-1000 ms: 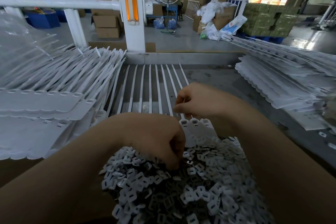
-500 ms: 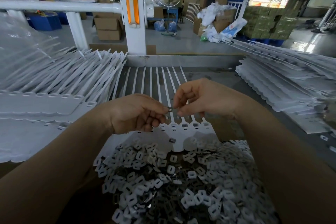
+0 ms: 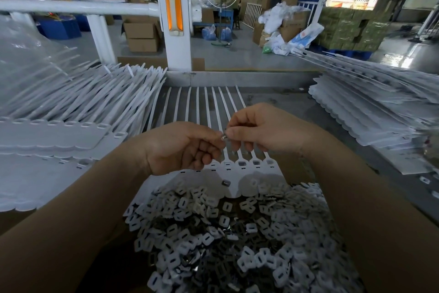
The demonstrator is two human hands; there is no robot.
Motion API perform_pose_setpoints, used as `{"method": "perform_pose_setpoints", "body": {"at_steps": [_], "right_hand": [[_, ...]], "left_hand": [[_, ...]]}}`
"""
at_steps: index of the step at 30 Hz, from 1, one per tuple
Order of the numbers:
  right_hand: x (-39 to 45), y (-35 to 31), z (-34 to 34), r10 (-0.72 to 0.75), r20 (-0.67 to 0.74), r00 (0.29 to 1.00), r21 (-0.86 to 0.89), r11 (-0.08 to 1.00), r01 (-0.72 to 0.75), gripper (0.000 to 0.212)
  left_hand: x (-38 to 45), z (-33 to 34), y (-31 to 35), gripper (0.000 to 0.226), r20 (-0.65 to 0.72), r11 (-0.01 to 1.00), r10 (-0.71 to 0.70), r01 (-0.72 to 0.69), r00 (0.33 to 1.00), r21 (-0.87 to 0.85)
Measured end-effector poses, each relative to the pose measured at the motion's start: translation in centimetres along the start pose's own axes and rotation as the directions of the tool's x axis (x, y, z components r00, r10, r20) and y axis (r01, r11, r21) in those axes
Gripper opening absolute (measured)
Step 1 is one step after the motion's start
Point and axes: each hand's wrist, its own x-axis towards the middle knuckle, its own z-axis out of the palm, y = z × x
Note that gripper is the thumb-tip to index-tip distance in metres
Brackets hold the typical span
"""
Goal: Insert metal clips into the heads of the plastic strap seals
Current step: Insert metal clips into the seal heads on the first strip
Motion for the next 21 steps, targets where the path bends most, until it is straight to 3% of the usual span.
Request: {"method": "perform_pose_setpoints", "body": {"at_steps": [5,10,16,21], "right_hand": [[0.1,0.0,-0.2,0.055,-0.038,0.998,0.051,0.997,-0.053,0.015],[0.1,0.1,-0.2,0.06,-0.036,0.998,0.054,0.997,-0.058,0.013],[0.2,0.1,-0.5,0.027,-0.045,0.999,0.022,0.999,-0.026,0.006],[0.0,0.6,-1.0,0.138,-0.006,0.99,-0.109,0.985,-0.137,0.02]], "left_hand": [[0.1,0.2,0.0,0.015,-0.092,0.99,0.138,-0.141,0.986,-0.024],[0.0,0.4,0.1,0.008,-0.158,0.977,0.208,-0.199,0.965,0.073],[0.3,1.5,0.2,0.011,-0.268,0.899,0.34,-0.227,0.902,0.375],[1.0,2.3,-0.7,0.004,-0.264,0.799,0.432,-0.23,0.862,0.556]]}}
